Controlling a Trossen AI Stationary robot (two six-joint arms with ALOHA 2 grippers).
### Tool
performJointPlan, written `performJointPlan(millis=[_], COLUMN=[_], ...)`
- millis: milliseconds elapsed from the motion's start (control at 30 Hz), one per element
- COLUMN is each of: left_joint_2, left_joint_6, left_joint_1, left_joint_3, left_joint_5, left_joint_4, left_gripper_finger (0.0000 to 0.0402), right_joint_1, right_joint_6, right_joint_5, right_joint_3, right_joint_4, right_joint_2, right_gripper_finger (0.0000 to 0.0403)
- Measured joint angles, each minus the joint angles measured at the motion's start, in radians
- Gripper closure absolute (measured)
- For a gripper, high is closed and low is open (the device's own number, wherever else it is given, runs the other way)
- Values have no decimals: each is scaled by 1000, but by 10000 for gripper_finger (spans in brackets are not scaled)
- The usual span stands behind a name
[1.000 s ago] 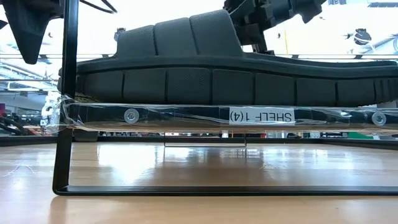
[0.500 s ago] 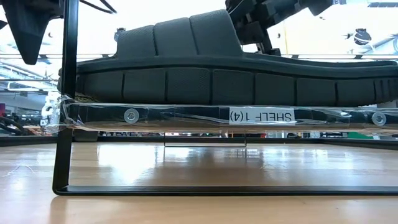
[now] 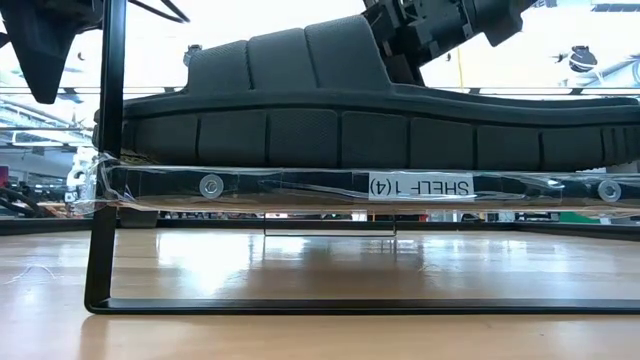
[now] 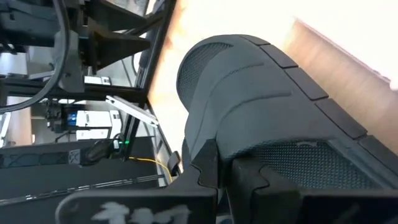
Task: Pick and place slides into the shelf
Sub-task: Put the black slide on the shelf
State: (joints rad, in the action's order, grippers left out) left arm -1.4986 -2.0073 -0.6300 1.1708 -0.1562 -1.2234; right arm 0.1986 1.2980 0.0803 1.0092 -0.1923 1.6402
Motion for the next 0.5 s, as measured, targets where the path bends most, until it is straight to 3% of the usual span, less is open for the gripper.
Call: performJointPlan(millis=[500], left_joint_2=[1], left_joint_6=[11], left_joint_1=[1], left_joint_3=[0], left_joint_5=[-1], left_joint_4=[-1], left_gripper_finger=[146], right_joint_1=[-1], right_joint_6=[35], right_joint_5=[52], right_joint_3=[0], right_joint_4=[-35], right_joint_2=[43], right_gripper_finger=[403])
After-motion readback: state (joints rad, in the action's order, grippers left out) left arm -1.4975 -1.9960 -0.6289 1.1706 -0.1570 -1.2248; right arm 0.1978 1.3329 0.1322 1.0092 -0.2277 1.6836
